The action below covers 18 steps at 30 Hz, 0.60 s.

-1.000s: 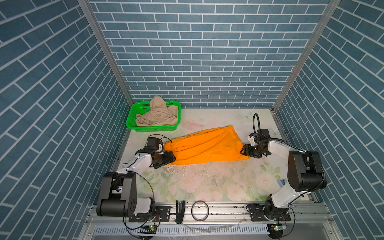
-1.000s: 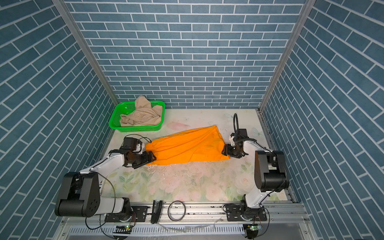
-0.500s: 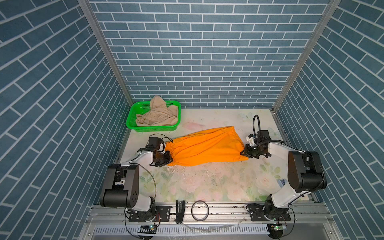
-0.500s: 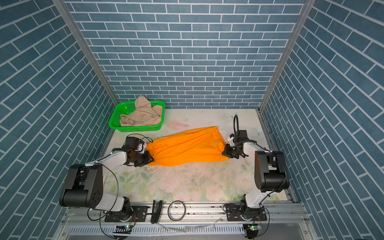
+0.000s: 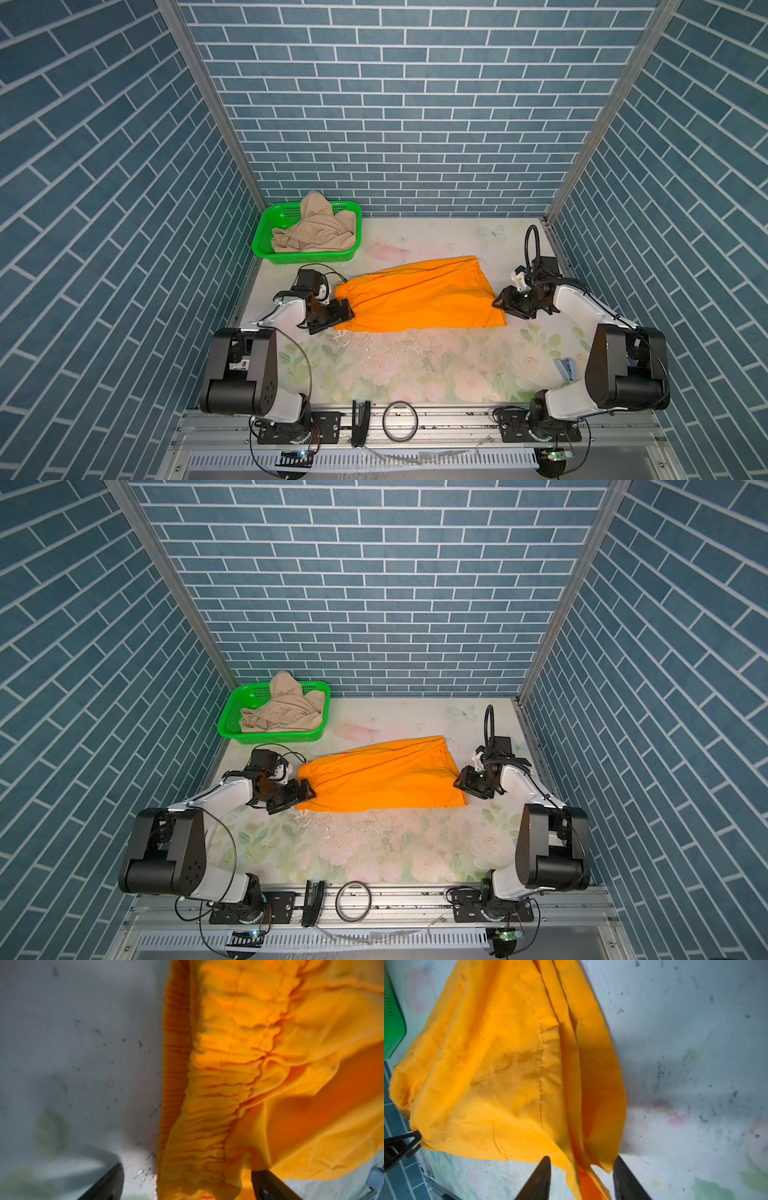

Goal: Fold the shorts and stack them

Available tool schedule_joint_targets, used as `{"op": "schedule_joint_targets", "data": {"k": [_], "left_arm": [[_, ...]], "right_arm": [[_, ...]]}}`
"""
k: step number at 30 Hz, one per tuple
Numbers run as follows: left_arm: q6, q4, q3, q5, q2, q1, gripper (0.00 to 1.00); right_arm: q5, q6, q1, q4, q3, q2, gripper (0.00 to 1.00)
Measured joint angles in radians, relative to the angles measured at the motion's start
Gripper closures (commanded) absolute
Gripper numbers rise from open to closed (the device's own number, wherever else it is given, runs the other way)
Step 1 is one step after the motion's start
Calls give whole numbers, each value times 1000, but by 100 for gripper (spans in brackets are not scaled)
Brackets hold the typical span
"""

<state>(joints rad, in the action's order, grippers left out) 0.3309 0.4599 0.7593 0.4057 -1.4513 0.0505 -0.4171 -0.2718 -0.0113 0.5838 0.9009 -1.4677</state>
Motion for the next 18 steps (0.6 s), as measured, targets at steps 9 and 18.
{"op": "schedule_joint_targets", "data": {"k": [9,18], "left_arm": [[2,-22,85,65,154,0,0],[-4,-246,159,171,-96,24,0]], "right_arm": [[23,6,59,-73,102,47,74],[-79,-31,183,-353,263,-292,91]]}}
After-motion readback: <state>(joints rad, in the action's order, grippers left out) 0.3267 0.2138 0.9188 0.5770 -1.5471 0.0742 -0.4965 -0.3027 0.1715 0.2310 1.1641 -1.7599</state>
